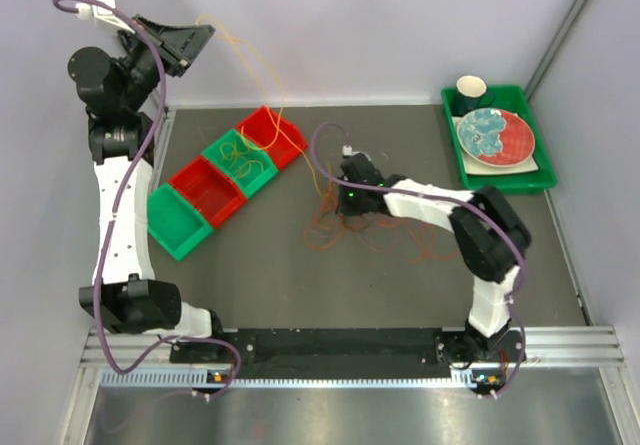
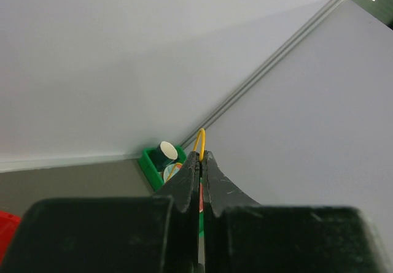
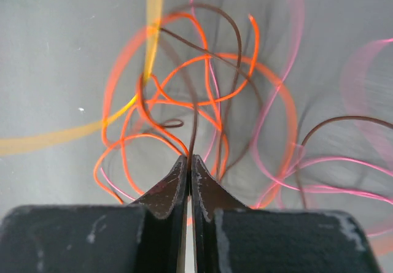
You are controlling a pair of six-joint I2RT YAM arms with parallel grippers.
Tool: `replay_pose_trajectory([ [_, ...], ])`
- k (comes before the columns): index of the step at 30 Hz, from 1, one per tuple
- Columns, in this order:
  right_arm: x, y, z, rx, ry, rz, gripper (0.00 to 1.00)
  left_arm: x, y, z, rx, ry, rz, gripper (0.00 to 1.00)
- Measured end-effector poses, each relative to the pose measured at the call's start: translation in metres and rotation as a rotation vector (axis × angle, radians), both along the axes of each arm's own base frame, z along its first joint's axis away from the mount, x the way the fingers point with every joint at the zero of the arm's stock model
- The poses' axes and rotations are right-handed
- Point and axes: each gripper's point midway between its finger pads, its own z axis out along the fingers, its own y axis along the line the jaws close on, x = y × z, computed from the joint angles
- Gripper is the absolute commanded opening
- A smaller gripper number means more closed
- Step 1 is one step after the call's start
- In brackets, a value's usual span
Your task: Untangle the cables
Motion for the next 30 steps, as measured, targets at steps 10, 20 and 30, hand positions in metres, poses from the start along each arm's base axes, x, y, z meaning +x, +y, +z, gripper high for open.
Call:
replay_pose_trajectory([
  [10, 0.024, -0.120, 0.017, -0.048, -0.094, -0.256, 0.00, 0.013, 0.051, -0.001, -0.031, 0.013, 0.121, 0.00],
  [20, 0.041, -0.161, -0.019, -0.102, -0.031, -0.363, 0.00, 0.011, 0.105, 0.004, -0.076, 0.005, 0.232, 0.00],
  [30, 0.042, -0.156, -0.020, -0.071, -0.007, -0.350, 0.00, 0.014, 0.093, -0.011, -0.119, 0.039, 0.144, 0.00],
])
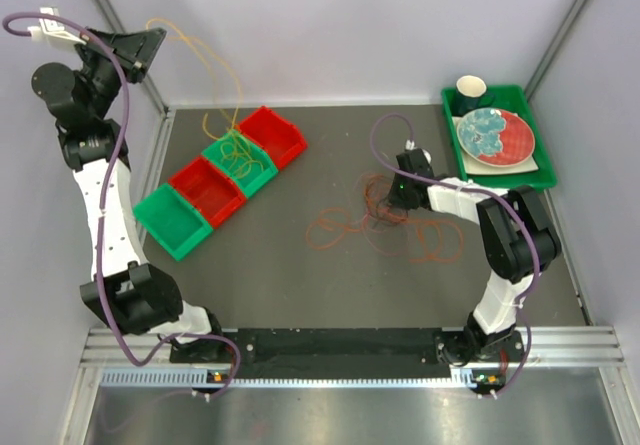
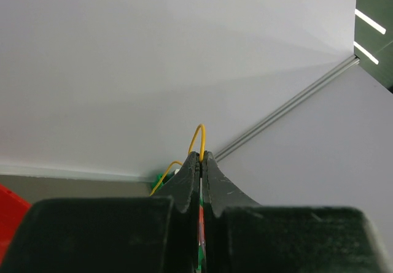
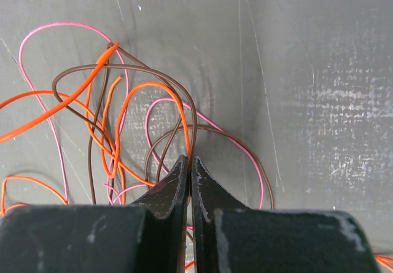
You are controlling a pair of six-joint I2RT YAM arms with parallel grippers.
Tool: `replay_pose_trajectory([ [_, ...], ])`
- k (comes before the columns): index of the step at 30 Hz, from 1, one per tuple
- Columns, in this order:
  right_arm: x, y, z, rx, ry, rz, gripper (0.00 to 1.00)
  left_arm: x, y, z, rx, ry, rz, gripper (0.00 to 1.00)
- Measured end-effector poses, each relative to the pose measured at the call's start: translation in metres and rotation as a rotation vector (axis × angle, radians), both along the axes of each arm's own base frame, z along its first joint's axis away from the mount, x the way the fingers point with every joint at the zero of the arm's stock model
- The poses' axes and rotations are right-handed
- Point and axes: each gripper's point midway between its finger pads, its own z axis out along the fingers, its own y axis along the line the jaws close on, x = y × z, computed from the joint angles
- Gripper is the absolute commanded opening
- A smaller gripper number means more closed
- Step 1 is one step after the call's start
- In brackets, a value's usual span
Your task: Untangle the cables
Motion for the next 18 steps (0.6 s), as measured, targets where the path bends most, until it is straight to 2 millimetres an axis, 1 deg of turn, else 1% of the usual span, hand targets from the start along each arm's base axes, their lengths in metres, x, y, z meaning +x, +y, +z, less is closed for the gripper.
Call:
replay_pose_trajectory([
  [8, -0.001, 0.002, 0.001, 0.006, 0.006, 0.007, 0.00, -0.006, -0.004, 0.012, 0.017, -0.033, -0.013, 0.00],
  [11, 0.000, 0.005, 0.003, 0.010, 0.001, 0.013, 0.00, -0.007, -0.004, 0.013, 0.021, -0.040, -0.014, 0.00],
  [14, -0.002, 0.008, 0.003, 0.009, 0.003, 0.020, 0.00, -0.004, -0.003, 0.007, 0.021, -0.032, -0.010, 0.00],
  [18, -0.004, 0.010, 0.003, 0.008, 0.006, 0.027, 0.00, 0.006, 0.000, -0.010, 0.018, 0.000, 0.000, 0.00],
])
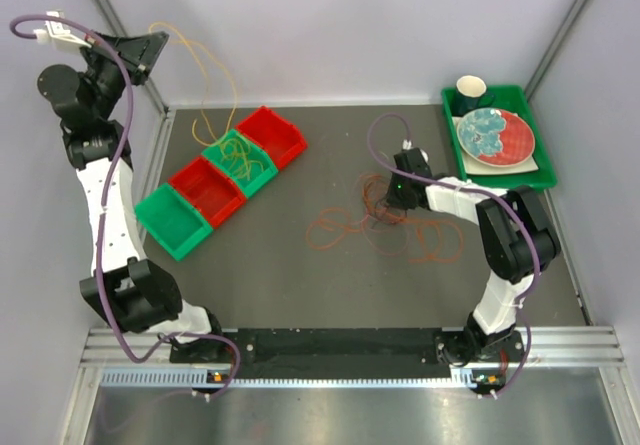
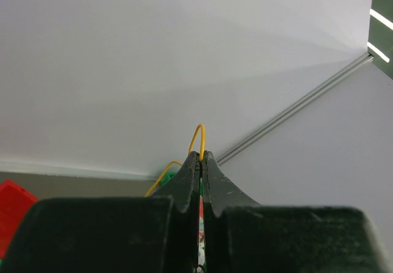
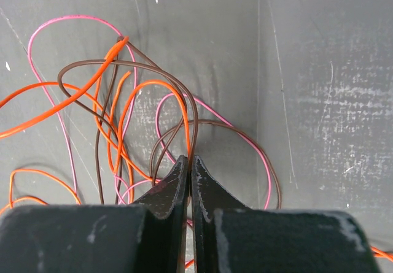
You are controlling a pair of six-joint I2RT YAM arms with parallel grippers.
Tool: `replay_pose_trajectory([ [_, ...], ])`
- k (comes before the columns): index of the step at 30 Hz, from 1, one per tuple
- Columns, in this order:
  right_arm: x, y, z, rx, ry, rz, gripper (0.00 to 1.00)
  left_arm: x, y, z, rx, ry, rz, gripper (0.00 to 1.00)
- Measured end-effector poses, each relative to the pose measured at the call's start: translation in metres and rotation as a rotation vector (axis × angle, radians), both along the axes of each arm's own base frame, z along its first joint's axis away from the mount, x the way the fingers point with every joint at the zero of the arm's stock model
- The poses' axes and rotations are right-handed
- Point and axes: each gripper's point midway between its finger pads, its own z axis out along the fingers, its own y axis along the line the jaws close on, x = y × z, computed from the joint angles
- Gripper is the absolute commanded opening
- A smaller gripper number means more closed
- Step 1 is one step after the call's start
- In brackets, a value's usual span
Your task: Untangle the cables
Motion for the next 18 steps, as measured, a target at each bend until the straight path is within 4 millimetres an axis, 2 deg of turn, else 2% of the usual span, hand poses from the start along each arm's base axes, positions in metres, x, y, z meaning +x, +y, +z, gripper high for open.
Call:
replay_pose_trajectory([
  [4, -0.001, 0.002, 0.000, 0.001, 0.002, 0.003, 0.00, 0.017, -0.001, -0.016, 0.010, 0.021, 0.008, 0.00],
  [7, -0.002, 0.004, -0.001, 0.000, 0.006, 0.007, 0.00, 0.031, -0.010, -0.038, 0.004, 0.054, -0.017, 0.00],
  [18, -0.001, 0.011, -0.003, 0.001, 0.010, 0.016, 0.00, 0.082, -0.024, -0.190, -0.013, 0.325, -0.038, 0.00],
])
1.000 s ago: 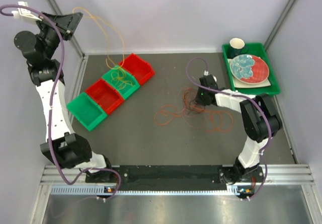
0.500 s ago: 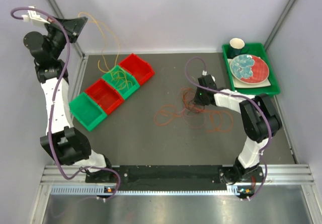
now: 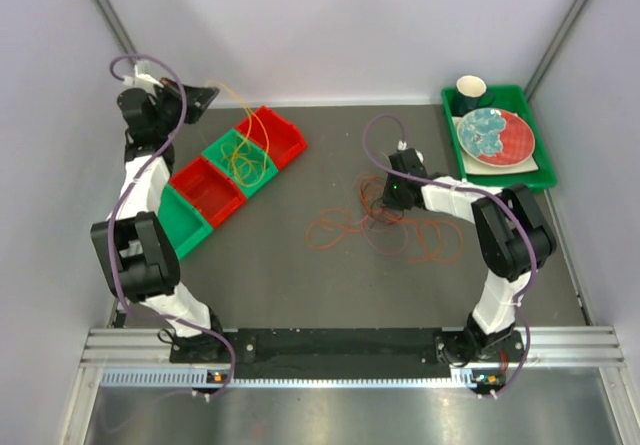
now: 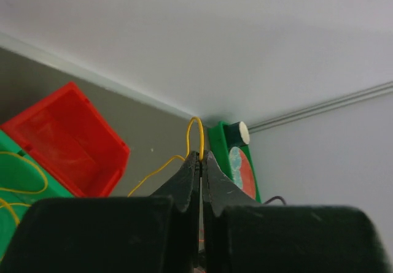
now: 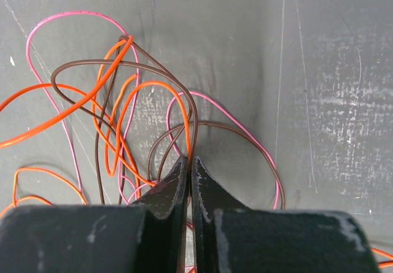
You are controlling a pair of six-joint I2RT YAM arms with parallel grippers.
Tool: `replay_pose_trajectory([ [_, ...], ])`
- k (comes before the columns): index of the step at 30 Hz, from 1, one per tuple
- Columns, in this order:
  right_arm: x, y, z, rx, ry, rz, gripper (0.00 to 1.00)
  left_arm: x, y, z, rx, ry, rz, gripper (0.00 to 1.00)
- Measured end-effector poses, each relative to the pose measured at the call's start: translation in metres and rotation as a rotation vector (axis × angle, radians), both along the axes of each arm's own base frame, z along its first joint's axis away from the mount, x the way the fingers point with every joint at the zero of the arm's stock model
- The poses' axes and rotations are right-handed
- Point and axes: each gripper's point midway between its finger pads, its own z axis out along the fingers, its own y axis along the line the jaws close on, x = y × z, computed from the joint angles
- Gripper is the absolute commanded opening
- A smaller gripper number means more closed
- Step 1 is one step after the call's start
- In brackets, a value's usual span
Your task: Untangle the cables
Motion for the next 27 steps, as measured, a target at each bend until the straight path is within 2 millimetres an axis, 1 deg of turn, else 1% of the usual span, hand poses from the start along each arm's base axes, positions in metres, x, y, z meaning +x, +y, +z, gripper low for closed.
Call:
replay_pose_trajectory([
  [2, 0.000, 0.000, 0.000, 0.000, 0.000, 0.000, 0.00, 0.006, -0.003, -0.022, 0.041, 0.036, 0.016, 0.00],
  [6, 0.000, 0.000, 0.000, 0.000, 0.000, 0.000, 0.00, 0.013, -0.010, -0.050, 0.182, 0.072, 0.067, 0.00],
  [10, 0.000, 0.000, 0.000, 0.000, 0.000, 0.000, 0.00, 0.018, -0.012, -0.069, 0.323, 0.095, 0.126, 0.00],
  [12, 0.000, 0.000, 0.000, 0.000, 0.000, 0.000, 0.00, 0.020, -0.008, -0.077, 0.401, 0.107, 0.181, 0.00],
  [13, 0.000, 0.000, 0.000, 0.000, 0.000, 0.000, 0.00, 0.019, -0.011, -0.078, 0.427, 0.107, 0.192, 0.00],
  [15, 0.000, 0.000, 0.000, 0.000, 0.000, 0.000, 0.00, 0.017, -0.007, -0.079, 0.487, 0.114, 0.246, 0.00],
  [17, 0.000, 0.000, 0.000, 0.001, -0.001, 0.000, 0.00, 0.013, -0.002, -0.070, 0.553, 0.101, 0.312, 0.00],
  [20, 0.001, 0.000, 0.000, 0.001, -0.002, 0.000, 0.00, 0.002, 0.003, -0.038, 0.619, 0.045, 0.416, 0.00],
  [23, 0.001, 0.001, -0.001, 0.002, -0.002, 0.000, 0.00, -0.010, 0.011, -0.008, 0.648, -0.005, 0.506, 0.00],
  [25, 0.001, 0.001, 0.000, 0.003, -0.003, 0.001, 0.00, -0.017, 0.018, 0.007, 0.656, -0.026, 0.559, 0.00],
  [27, 0.002, 0.002, 0.000, 0.004, -0.004, 0.001, 0.00, -0.022, 0.027, 0.017, 0.664, -0.033, 0.609, 0.00],
])
